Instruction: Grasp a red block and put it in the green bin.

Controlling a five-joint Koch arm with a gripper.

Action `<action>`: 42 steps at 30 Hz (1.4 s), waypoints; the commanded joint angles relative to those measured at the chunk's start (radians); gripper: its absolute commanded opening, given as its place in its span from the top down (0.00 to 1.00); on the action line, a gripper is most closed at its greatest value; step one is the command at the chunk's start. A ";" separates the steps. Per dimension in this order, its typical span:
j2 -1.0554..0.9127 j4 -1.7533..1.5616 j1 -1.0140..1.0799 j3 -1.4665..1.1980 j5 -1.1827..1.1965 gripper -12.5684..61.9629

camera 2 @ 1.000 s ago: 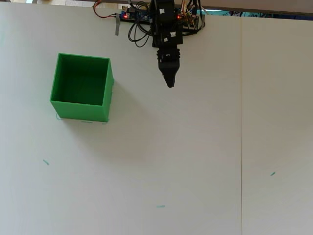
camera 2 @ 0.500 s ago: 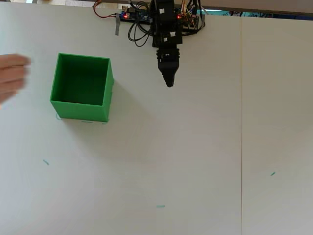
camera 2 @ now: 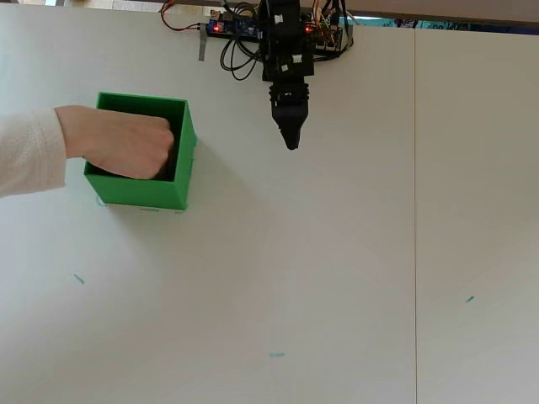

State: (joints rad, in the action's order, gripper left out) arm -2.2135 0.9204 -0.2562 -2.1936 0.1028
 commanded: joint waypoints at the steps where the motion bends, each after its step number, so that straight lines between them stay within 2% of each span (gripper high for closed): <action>1: -0.020 -0.002 -0.002 0.025 -0.002 0.34; 42: -0.060 -0.002 0.002 -0.005 0.000 0.34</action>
State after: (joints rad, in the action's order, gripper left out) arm -2.2273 0.9204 -0.2546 -2.2135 0.1012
